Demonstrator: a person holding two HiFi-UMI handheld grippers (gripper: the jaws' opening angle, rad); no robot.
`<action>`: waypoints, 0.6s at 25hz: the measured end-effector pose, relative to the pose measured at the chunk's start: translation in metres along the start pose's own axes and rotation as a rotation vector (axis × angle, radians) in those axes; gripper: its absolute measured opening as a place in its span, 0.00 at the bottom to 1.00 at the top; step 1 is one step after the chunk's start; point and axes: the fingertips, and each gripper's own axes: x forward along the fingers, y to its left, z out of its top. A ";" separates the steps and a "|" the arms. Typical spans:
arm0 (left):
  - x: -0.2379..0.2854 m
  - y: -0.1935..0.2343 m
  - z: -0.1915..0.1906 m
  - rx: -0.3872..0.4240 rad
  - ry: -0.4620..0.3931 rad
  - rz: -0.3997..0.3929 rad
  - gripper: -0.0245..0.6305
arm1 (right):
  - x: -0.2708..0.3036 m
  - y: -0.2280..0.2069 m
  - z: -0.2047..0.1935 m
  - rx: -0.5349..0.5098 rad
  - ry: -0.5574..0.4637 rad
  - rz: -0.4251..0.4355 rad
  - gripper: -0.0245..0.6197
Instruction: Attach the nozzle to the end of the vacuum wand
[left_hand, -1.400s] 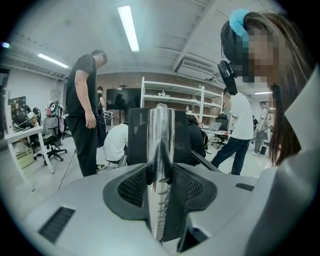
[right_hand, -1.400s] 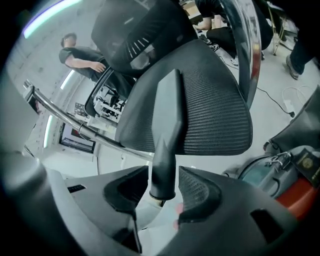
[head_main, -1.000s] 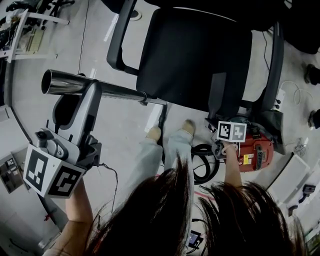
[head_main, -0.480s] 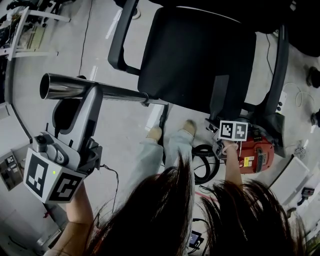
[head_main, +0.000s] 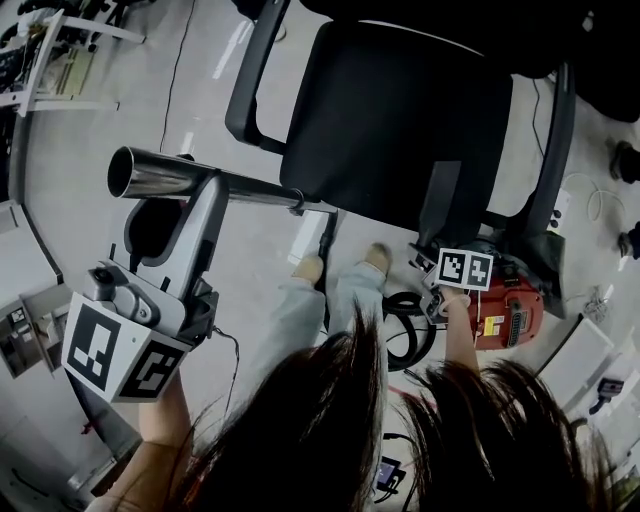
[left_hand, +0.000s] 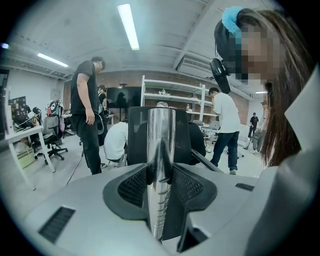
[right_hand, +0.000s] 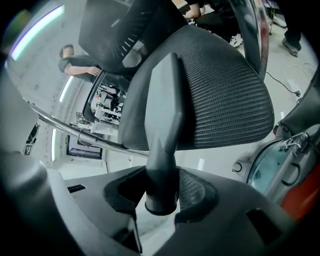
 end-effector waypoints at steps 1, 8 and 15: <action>0.000 0.000 0.000 0.002 0.003 0.000 0.27 | -0.002 0.002 0.000 0.004 -0.003 0.002 0.32; 0.001 -0.012 0.011 -0.030 -0.034 -0.037 0.27 | -0.019 0.017 0.002 0.026 -0.046 0.027 0.32; -0.002 -0.013 0.012 0.007 -0.020 -0.064 0.27 | -0.028 0.035 -0.003 0.034 -0.067 0.030 0.32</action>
